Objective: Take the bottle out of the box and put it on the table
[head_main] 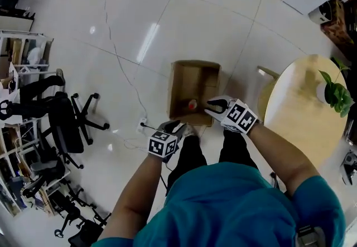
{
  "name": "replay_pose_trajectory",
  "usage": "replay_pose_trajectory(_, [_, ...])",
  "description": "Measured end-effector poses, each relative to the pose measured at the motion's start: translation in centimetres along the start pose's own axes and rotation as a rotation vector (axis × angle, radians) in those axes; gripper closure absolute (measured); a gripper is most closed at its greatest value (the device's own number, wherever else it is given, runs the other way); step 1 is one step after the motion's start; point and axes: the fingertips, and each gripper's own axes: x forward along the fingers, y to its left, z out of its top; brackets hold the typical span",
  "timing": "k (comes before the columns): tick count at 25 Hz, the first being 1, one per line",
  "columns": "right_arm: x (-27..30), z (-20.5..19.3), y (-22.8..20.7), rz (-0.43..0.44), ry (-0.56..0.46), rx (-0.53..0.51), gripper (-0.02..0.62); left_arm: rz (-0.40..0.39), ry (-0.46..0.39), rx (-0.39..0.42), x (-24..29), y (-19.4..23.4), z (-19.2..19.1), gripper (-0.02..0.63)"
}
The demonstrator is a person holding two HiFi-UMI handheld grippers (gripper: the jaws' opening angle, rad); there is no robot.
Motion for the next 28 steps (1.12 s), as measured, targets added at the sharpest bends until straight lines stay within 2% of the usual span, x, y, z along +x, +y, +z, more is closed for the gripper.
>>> replay_pose_trajectory(4, [8.1,-2.3,-2.7,-0.015,0.115,0.01,0.471,-0.033,0.063,-0.025,4.6,7.3,-2.2,0.48])
replay_pose_trajectory(6, [13.2,-5.5,-5.4,-0.008,0.149,0.039,0.463,-0.045,0.109,-0.034,8.9,11.6,-4.8,0.476])
replay_pose_trajectory(7, [16.5,-9.1,-7.1,0.002,0.158,0.059,0.46,-0.049,0.137,-0.035,12.5,13.9,-7.4,0.468])
replay_pose_trajectory(10, [27.1,-25.0,-12.5,0.053,0.19,0.092,0.445,-0.042,0.2,-0.053,26.5,21.0,-17.8,0.449])
replay_pose_trajectory(12, [32.0,-31.3,-14.4,0.076,0.224,0.091,0.436,-0.036,0.214,-0.071,32.2,24.7,-21.7,0.448])
replay_pose_trajectory(16, [37.3,-35.0,-17.1,0.08,0.242,0.105,0.428,-0.007,0.287,-0.072,38.0,30.2,-25.2,0.44])
replay_pose_trajectory(19, [40.6,-39.7,-17.8,0.09,0.235,0.144,0.426,0.048,0.428,-0.036,41.9,33.7,-31.4,0.422])
replay_pose_trajectory(22, [43.2,-44.9,-18.3,0.093,0.213,0.184,0.426,0.109,0.534,0.042,45.8,36.7,-37.4,0.404])
replay_pose_trajectory(26, [43.9,-46.8,-19.8,0.055,0.199,0.238,0.426,0.131,0.598,0.166,48.6,38.0,-39.5,0.379])
replay_pose_trajectory(28, [44.1,-46.6,-19.8,0.048,0.183,0.239,0.426,0.151,0.609,0.187,49.8,38.5,-41.0,0.373])
